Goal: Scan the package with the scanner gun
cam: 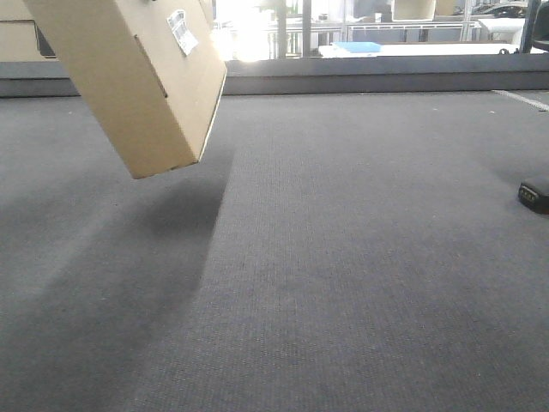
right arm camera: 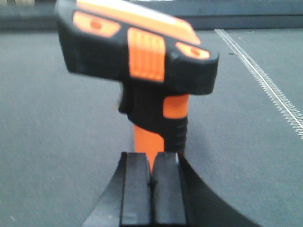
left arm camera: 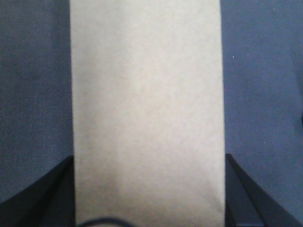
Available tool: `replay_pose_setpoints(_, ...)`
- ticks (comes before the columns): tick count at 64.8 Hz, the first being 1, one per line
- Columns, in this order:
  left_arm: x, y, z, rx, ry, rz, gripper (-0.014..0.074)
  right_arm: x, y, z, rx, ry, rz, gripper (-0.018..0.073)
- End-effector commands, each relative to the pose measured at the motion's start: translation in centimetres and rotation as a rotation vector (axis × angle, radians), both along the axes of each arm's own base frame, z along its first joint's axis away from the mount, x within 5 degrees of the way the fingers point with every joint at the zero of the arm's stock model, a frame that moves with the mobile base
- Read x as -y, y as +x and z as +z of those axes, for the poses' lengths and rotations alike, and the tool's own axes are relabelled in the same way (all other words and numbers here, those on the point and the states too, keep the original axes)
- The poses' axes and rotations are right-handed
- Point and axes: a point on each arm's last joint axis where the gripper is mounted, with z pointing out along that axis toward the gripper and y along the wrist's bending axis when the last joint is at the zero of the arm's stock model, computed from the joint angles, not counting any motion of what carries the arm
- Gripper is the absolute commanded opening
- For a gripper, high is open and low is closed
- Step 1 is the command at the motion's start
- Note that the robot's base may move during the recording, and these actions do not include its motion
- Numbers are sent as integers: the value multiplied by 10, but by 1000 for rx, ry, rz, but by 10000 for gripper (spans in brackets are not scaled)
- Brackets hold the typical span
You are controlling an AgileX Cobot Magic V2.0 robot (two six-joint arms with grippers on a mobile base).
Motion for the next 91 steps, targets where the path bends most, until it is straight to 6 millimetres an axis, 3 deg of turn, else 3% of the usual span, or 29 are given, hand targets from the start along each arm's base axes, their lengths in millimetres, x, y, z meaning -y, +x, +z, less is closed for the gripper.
replay_pose_setpoints(1, 2, 0, 4, 32, -14, -5, -111, 0, 0, 3, 52, 13, -3, -162)
replay_pose_setpoints(43, 2, 5, 8, 98, -13, -2, -111, 1, 2, 4, 58, 85, -16, -160)
replay_pose_setpoints(50, 2, 5, 8, 105, -14, -2, -111, 1, 2, 5, 64, 84, -16, -5)
replay_pose_setpoints(57, 1, 6, 8, 113, 1, -2, -111, 1, 2, 4, 48, 88, -17, 356)
replay_pose_setpoints(66, 1, 6, 9, 117, -1, -2, -111, 2, 3, 1, 29, 96, -25, 552)
replay_pose_setpoints(76, 1, 6, 9, 118, 3, -2, -111, 3, 12, -6, -13, 104, -29, 565)
replay_pose_setpoints(91, 1, 8, 10, 144, 3, -2, -111, 7, 41, -12, -32, 113, -35, 565)
